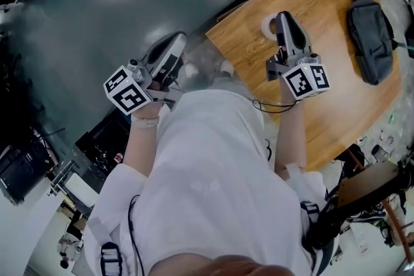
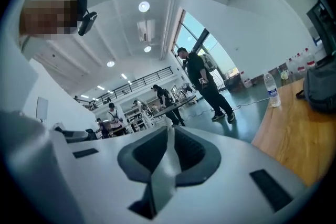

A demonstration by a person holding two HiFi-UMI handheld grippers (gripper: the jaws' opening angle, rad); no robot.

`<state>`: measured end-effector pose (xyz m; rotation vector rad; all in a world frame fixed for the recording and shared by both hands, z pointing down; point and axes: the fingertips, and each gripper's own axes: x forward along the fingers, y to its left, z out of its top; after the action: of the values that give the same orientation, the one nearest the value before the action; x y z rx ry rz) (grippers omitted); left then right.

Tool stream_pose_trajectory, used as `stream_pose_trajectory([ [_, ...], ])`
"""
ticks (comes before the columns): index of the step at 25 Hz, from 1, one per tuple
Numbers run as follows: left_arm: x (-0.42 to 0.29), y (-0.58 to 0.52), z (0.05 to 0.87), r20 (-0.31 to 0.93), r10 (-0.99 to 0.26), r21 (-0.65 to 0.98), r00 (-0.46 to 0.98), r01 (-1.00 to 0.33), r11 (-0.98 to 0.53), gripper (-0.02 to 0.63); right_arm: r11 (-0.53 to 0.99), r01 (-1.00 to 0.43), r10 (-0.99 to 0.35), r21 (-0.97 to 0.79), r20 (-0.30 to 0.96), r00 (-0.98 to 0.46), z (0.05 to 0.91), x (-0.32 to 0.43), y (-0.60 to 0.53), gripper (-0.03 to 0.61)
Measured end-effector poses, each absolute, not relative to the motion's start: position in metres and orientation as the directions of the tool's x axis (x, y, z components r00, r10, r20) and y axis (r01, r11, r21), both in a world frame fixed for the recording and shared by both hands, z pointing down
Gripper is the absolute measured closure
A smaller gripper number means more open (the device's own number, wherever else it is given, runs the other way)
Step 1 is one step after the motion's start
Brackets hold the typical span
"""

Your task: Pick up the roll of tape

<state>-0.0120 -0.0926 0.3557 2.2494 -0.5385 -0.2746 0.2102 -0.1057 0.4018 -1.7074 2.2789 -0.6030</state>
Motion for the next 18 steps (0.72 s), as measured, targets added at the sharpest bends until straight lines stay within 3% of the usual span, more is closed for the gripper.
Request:
stream_pose_trajectory([
  [6, -0.035, -0.098, 0.368, 0.015, -0.481, 0.752, 0.877, -0.327, -0.572, 0.614, 0.225, -0.916, -0.913, -0.333, 0.257, -0.317, 0.458, 0.219, -0.114, 0.541],
  [10, -0.046, -0.1, 0.375, 0.039, -0.5, 0.753, 0.865, -0.354, -0.554, 0.614, 0.232, -0.931, -0.852, -0.281, 0.404, -0.334, 0.505, 0.228, -0.114, 0.449],
  [18, -0.056, -0.101, 0.392, 0.08, -0.531, 0.765, 0.843, -0.394, -0.51, 0.614, 0.43, -0.903, -0.571, -0.006, 0.772, -0.278, 0.616, 0.226, -0.091, 0.442],
])
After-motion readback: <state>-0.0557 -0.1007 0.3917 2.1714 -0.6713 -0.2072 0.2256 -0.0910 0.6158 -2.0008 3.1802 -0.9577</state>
